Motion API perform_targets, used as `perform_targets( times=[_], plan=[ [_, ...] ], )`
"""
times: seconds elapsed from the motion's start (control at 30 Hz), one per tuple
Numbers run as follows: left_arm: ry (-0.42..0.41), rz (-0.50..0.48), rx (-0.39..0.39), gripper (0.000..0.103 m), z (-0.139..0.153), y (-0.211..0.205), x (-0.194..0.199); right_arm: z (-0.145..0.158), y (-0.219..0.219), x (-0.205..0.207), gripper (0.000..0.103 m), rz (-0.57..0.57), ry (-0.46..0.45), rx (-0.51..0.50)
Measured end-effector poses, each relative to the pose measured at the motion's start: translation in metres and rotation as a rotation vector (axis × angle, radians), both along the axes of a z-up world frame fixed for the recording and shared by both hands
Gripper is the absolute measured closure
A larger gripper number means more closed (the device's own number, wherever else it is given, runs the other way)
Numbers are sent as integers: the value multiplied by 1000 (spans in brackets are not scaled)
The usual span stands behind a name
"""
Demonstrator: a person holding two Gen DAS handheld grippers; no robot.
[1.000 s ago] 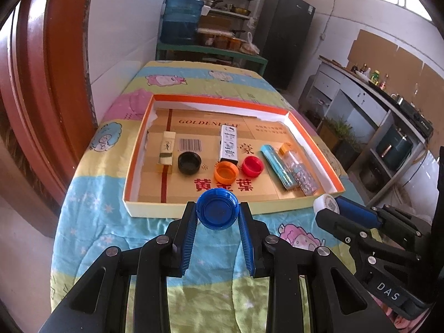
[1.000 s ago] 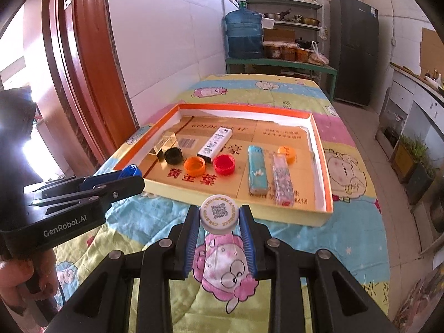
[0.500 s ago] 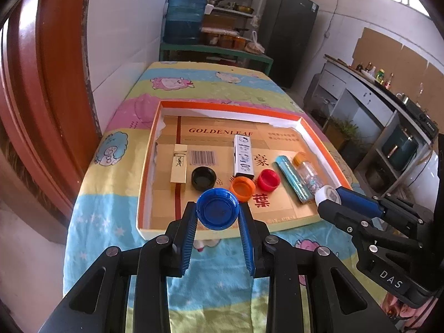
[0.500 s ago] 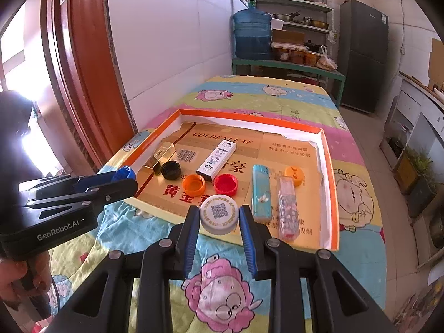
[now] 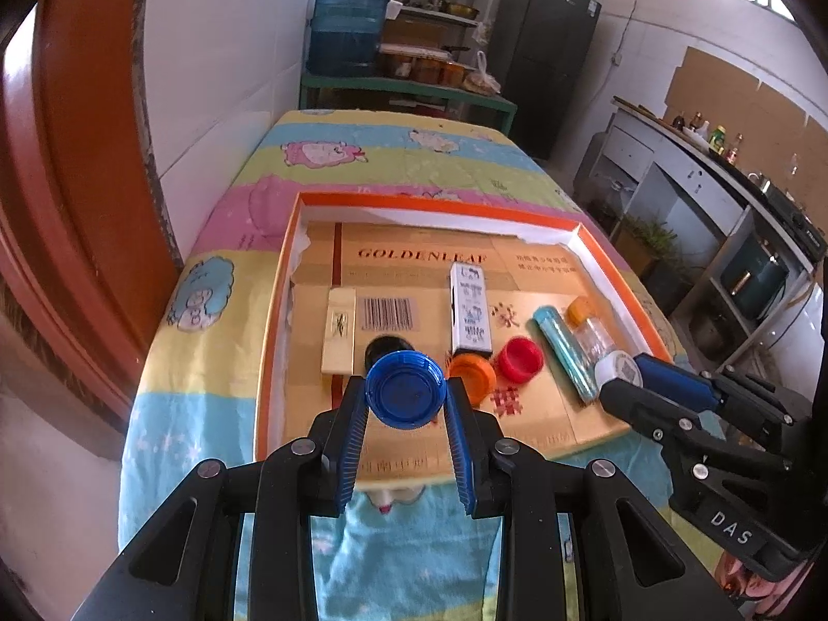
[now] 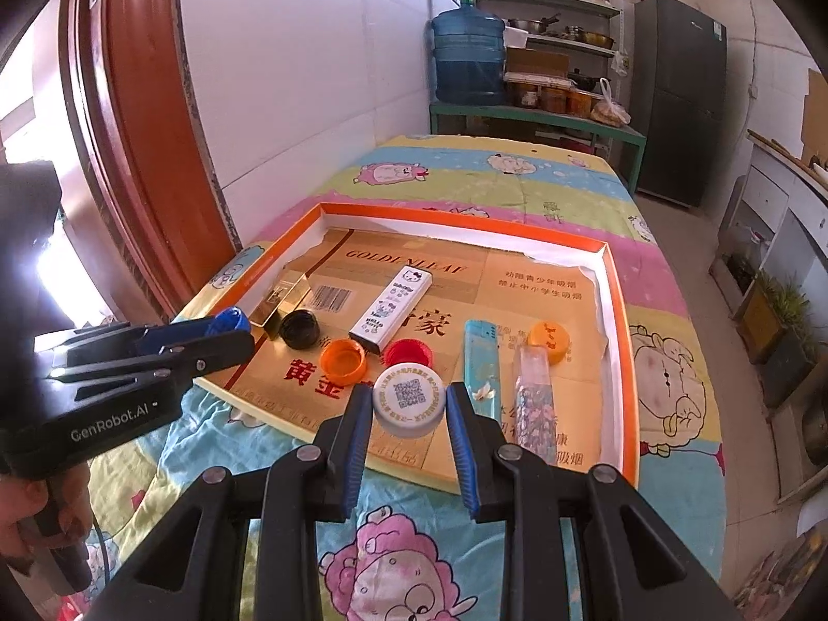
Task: Organize rigid objects
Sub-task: 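Carry the blue cap with the left tool while the right tool carries the white cap into the tray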
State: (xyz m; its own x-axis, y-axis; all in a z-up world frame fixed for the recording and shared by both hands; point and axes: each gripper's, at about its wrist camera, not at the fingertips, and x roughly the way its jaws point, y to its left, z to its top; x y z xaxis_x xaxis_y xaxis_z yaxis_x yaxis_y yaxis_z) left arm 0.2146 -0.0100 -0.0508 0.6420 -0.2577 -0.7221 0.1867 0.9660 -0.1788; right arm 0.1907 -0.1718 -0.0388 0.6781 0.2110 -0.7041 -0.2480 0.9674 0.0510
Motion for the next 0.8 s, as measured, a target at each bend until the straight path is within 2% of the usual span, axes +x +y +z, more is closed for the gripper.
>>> perform_targets(
  times=[0.27, 0.8],
  plan=[
    [-3, -22, 35, 72, 3, -14, 32, 3, -1, 26, 73, 13, -10, -23],
    [28, -30, 69, 72, 0, -30, 102, -4, -10, 102, 73, 37, 38, -49]
  ],
)
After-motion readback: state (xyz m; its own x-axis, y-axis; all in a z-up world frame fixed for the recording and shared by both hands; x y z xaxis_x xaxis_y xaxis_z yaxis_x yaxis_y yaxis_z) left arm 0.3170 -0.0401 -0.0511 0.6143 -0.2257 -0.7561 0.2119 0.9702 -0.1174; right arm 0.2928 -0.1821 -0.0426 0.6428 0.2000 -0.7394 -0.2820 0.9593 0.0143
